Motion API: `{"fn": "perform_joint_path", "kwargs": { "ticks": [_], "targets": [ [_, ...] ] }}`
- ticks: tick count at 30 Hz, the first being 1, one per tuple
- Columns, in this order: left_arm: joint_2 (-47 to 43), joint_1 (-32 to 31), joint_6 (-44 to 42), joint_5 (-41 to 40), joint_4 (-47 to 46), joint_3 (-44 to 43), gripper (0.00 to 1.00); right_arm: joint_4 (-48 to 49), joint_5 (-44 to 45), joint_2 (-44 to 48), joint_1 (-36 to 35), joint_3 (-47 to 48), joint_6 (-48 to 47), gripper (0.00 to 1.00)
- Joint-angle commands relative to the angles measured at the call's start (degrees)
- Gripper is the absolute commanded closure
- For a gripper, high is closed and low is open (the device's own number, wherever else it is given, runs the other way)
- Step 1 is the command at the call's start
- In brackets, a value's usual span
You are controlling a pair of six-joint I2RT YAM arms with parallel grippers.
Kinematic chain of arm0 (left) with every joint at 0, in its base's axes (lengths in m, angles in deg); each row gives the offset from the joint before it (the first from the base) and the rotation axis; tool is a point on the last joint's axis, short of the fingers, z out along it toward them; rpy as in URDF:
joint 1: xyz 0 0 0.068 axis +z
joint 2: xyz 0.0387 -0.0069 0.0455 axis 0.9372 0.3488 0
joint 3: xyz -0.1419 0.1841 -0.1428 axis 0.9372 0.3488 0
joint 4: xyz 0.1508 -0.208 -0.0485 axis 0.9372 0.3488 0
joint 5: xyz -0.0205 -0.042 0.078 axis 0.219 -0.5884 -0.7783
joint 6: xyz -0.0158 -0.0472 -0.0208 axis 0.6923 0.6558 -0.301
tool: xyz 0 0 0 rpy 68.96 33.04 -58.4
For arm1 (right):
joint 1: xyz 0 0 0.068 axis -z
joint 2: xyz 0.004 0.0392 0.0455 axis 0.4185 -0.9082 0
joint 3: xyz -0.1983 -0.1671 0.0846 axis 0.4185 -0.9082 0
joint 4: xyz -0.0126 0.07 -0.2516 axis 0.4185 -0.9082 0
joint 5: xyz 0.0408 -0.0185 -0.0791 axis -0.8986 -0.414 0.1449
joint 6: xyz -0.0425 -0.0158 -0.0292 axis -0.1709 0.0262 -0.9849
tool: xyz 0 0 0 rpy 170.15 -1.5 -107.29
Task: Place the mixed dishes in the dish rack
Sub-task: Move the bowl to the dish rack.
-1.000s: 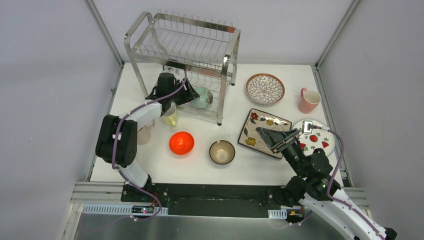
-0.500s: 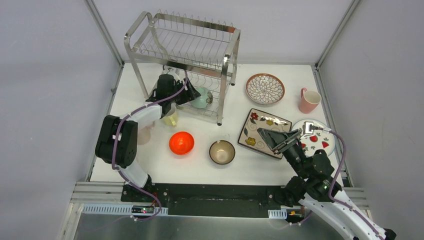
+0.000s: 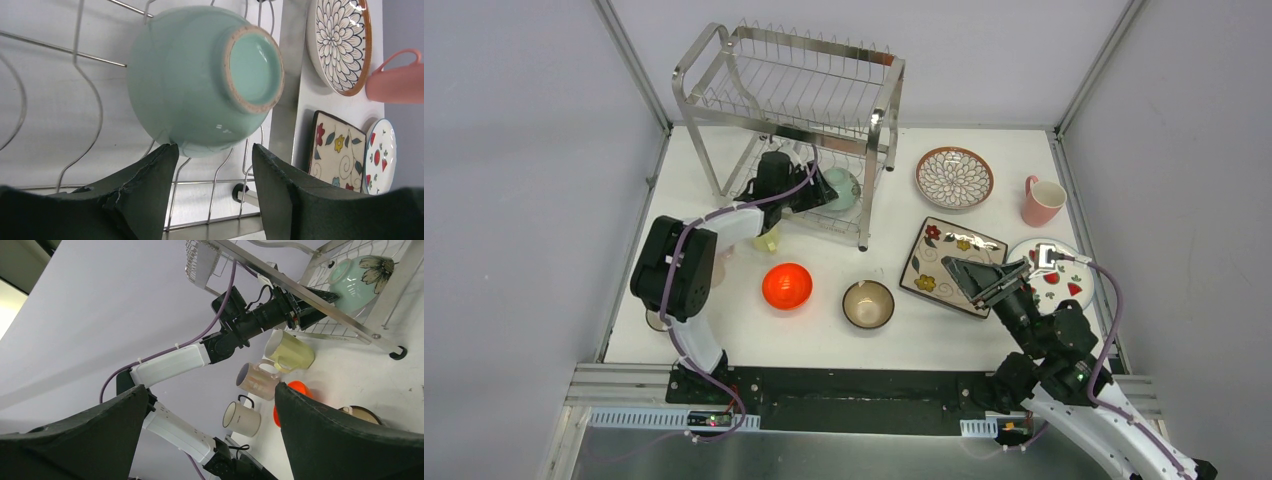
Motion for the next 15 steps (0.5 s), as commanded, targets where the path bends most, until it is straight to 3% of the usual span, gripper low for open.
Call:
{"fn": "perform_joint_path", "kwargs": {
  "ticks": [1, 15],
  "targets": [
    [1.28, -1.05, -0.06, -2.34, -4.45, -2.46, 0.41, -1.5, 1.84, 0.69, 0.02, 2.52, -3.26, 0.0],
    [4.35, -1.19, 1.49, -5.48, -8.9, -4.41, 0.42, -5.31, 1.51, 2.2, -0.02, 4.25, -4.34, 0.0]
  ]
}}
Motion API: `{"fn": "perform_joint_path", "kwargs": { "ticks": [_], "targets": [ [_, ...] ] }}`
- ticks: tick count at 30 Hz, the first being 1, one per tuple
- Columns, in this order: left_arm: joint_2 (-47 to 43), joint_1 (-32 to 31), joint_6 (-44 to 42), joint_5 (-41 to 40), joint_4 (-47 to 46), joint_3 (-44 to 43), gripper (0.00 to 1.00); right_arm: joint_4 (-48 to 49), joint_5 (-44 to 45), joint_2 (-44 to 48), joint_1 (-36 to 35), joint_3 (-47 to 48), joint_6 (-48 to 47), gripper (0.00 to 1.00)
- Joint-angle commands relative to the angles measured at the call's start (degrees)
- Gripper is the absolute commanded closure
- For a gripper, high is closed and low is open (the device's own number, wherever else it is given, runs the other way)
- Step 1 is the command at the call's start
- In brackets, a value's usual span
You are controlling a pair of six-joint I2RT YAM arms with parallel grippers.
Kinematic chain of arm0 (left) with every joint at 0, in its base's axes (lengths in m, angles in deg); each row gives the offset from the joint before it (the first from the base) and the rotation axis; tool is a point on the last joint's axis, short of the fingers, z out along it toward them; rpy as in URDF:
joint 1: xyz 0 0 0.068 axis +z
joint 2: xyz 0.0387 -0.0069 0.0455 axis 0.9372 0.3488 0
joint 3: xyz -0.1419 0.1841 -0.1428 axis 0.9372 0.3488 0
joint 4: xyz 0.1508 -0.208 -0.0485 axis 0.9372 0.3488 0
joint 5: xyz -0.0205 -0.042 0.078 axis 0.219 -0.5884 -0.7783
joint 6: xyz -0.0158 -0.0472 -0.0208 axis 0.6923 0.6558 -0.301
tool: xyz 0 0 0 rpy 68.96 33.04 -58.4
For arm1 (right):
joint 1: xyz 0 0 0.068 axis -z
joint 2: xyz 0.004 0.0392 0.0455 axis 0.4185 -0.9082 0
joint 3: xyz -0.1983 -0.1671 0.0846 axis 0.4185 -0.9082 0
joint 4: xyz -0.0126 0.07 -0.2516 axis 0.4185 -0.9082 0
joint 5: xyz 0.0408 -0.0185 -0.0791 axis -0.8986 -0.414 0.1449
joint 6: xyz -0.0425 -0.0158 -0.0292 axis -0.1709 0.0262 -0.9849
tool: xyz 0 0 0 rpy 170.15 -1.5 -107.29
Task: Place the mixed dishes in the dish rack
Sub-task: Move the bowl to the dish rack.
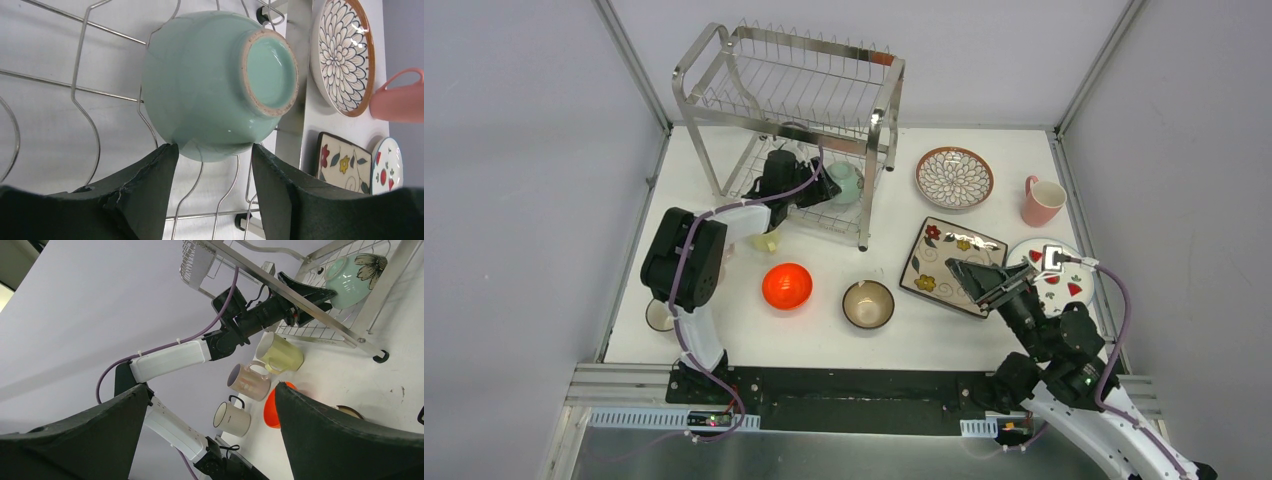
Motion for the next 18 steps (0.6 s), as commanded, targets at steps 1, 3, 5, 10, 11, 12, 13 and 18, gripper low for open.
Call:
{"fn": "perform_joint_path", "kwargs": {
  "ticks": [1, 3, 5, 10, 11, 12, 13, 18],
  "targets": [
    [-0.43, -0.14, 0.94, -4.01, -4.56, -1.79, 0.42, -1.28, 0.58, 1.09, 0.0, 2.57, -1.46, 0.0],
    [-0.22, -0.14, 0.77, -4.34, -5.51, -1.71, 0.42, -2.13, 0.6, 1.01, 0.02, 3.31, -2.1, 0.0],
    [0.12, -0.14, 0.75, -4.1, -6.78, -1.58, 0.42, -3.17, 0.73, 1.09, 0.02, 3.95, -2.68, 0.0],
    [1.47, -0.14, 1.56, -3.43, -7.06, -2.43, 0.42, -3.54, 1.38, 1.26, 0.02, 3.85, -2.64, 0.0],
    [1.68, -0.19, 1.78, -3.36, -7.1, -2.53, 0.42, -3.55, 1.41, 1.22, -0.02, 3.75, -2.48, 0.0],
    [1.93, -0.15, 1.97, -3.36, -7.13, -2.62, 0.42, -3.48, 1.41, 1.15, 0.02, 3.67, -2.35, 0.0],
    [2.2, -0.14, 2.15, -3.37, -7.31, -2.77, 0.43, -3.46, 1.25, 1.13, 0.02, 3.73, -2.33, 0.0],
    [3.75, -0.14, 2.76, -3.43, -7.33, -4.45, 0.45, -3.55, 1.4, 1.13, -0.02, 3.96, -2.79, 0.0]
  ]
}}
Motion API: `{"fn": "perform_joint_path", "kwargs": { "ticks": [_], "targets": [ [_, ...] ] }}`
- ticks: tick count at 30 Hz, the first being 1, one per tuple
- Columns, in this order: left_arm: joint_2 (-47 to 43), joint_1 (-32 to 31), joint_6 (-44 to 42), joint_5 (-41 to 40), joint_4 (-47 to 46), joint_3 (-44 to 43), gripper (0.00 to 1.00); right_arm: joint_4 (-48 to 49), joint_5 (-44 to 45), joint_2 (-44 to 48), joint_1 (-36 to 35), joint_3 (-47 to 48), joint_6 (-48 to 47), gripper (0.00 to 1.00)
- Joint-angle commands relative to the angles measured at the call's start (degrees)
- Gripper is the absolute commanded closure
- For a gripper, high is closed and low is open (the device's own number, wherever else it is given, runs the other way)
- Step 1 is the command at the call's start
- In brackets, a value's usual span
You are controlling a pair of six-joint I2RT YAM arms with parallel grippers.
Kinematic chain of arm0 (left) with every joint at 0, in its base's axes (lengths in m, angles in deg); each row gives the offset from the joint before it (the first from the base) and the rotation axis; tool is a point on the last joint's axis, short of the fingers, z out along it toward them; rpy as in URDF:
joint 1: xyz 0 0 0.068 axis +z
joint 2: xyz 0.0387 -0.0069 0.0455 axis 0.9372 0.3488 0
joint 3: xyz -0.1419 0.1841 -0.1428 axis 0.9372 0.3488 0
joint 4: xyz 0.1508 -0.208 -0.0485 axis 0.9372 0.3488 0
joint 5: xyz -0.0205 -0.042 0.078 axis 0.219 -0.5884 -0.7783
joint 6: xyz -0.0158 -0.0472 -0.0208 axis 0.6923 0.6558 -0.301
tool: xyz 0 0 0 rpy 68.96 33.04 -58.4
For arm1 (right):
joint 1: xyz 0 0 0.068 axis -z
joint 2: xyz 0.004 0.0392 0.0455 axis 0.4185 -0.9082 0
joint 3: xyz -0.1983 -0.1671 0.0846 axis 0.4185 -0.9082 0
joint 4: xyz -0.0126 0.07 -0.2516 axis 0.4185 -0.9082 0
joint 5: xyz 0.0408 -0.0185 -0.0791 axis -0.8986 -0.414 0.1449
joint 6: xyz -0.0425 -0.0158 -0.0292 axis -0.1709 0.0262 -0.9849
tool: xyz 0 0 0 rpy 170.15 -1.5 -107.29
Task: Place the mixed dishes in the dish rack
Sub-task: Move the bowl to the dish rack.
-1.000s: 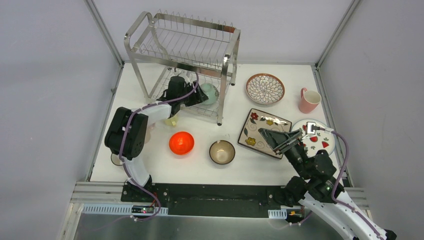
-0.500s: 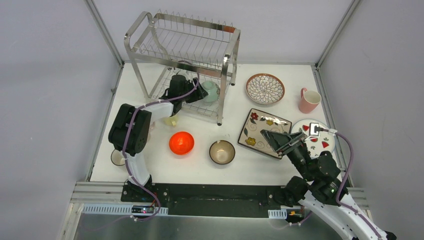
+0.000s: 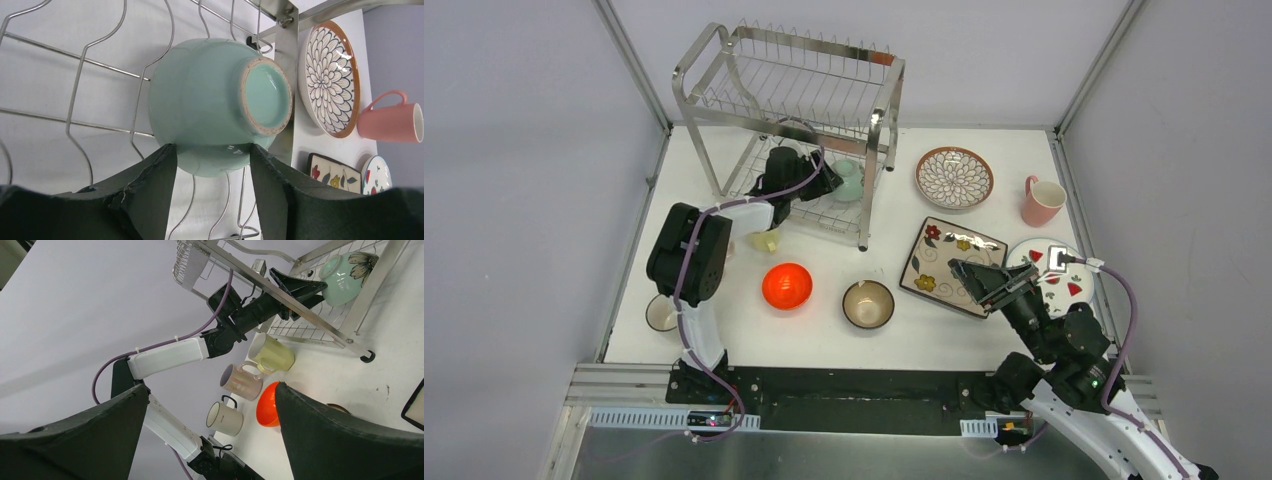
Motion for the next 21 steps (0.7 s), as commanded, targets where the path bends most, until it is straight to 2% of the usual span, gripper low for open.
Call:
{"fn": "perform_joint_path", "kwargs": {
  "ticks": [1, 12, 21],
  "targets": [
    [1.74, -0.14, 1.32, -1.15, -2.64, -3.33, 0.45, 0.23, 0.49, 0.58, 0.02, 1.99, -1.38, 0.0],
    [5.44, -0.14, 2.77, -1.86, -2.45, -7.0, 0.47, -2.18, 1.7, 0.98, 0.02, 2.88, -2.37, 0.0],
    [2.77, -0.14, 7.54, 0.19, -2.85, -4.87, 0.46, -3.24, 1.67, 1.19, 0.02, 3.22, -2.49, 0.0]
  ]
}}
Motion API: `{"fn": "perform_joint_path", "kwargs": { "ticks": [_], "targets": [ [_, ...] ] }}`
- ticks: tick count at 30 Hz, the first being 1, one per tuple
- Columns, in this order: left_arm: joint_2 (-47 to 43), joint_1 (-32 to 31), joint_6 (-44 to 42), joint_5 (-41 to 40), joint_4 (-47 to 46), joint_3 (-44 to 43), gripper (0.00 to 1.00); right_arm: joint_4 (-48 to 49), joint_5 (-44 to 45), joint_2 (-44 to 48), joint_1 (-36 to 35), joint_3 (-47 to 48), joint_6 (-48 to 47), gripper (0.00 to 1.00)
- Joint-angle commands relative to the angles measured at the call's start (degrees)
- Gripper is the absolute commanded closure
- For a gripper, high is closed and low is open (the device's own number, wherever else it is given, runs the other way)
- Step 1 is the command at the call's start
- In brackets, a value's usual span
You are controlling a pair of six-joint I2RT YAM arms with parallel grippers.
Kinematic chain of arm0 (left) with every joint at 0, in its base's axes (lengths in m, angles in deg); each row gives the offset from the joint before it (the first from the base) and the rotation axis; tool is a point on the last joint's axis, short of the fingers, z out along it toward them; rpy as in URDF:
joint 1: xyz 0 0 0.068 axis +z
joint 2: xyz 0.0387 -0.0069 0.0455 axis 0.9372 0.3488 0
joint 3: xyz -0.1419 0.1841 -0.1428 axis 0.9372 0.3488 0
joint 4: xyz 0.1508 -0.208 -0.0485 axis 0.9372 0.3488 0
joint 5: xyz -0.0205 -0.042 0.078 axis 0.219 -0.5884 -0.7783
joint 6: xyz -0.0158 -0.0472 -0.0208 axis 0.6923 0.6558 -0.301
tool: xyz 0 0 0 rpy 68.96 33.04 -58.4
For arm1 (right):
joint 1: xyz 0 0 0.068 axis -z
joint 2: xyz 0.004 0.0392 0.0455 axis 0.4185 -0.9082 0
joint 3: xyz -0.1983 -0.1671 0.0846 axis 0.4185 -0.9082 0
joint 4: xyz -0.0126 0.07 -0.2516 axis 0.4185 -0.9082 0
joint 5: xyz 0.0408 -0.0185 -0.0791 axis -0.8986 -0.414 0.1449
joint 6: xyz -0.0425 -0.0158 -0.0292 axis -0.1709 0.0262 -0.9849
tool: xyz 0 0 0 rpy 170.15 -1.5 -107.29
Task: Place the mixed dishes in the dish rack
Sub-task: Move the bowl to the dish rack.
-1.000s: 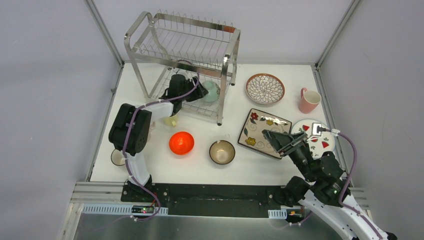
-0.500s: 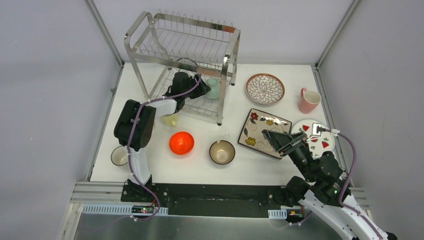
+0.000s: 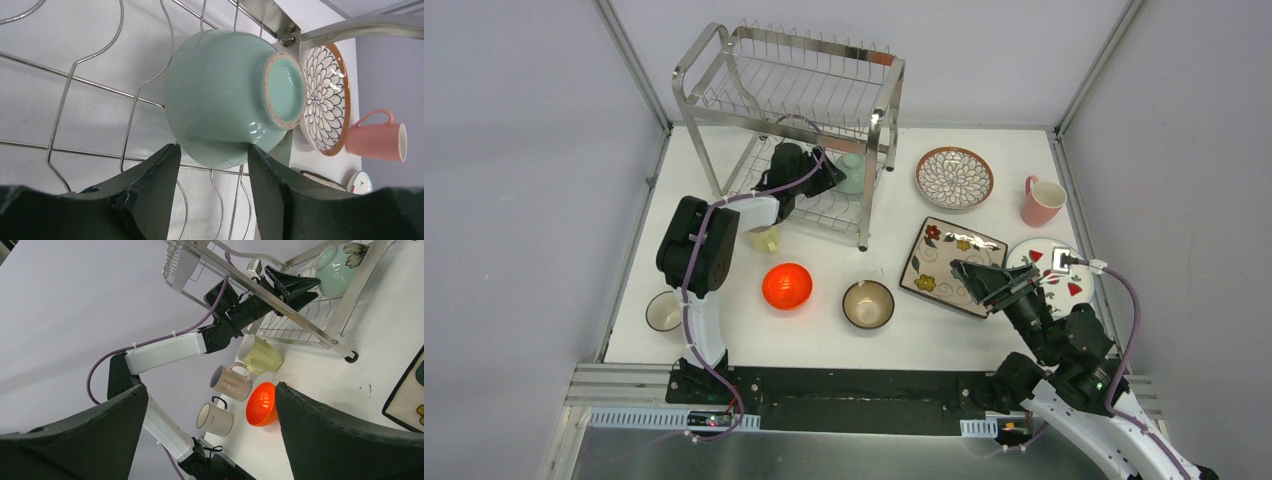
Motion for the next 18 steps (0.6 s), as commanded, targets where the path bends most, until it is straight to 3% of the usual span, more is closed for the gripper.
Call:
{"fn": "perform_joint_path", "kwargs": {
  "ticks": [1, 18],
  "targets": [
    [-2.51, -0.1, 4.44, 0.47, -2.72, 0.49, 0.46, -0.02, 0.2, 0.66, 0.02, 2.1, -0.75, 0.0],
    [2.18, -0.36, 7.97, 2.72, -6.83, -1.69, 0.48, 0.03, 0.56, 1.53, 0.0, 1.48, -1.62, 0.0]
  ]
}}
